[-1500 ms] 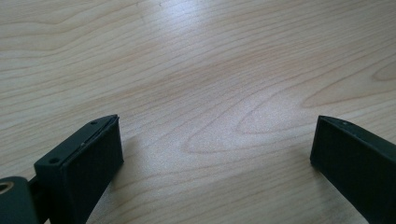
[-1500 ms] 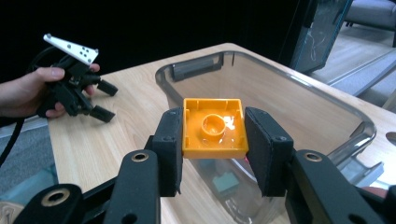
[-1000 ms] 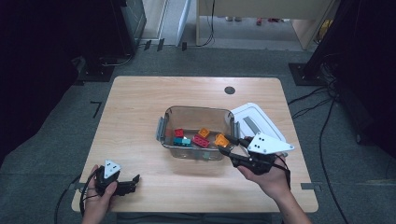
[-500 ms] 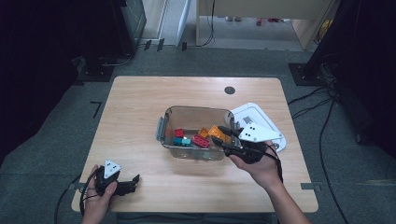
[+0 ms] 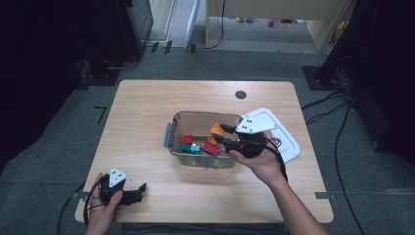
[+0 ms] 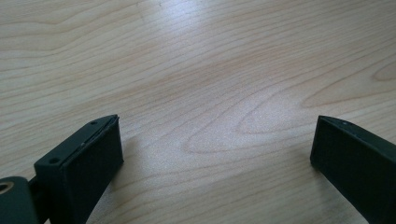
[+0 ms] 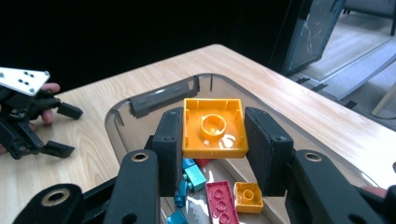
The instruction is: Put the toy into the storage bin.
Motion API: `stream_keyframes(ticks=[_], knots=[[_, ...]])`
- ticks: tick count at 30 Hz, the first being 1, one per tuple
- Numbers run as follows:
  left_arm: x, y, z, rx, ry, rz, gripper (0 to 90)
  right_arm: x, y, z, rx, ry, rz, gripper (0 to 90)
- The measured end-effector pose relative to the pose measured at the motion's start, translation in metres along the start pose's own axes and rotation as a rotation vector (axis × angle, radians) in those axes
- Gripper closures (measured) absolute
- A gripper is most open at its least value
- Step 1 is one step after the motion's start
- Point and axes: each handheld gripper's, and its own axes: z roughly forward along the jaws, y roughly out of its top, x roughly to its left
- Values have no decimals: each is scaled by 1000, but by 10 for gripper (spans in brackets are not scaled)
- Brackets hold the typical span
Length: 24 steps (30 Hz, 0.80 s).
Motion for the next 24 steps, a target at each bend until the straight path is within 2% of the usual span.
stream_keyframes(ticks=[5, 15, 21, 24], knots=[[0, 0, 0, 0, 0, 0, 21, -3, -1, 16, 73, 1, -2, 600], [0, 0, 0, 0, 0, 0, 21, -10, 0, 36, 172, -2, 7, 600], [0, 0, 0, 2, 0, 1, 21, -16, 3, 44, 228, -27, 38, 599], [0, 0, 0, 2, 0, 1, 21, -21, 5, 51, 273, -39, 56, 598]])
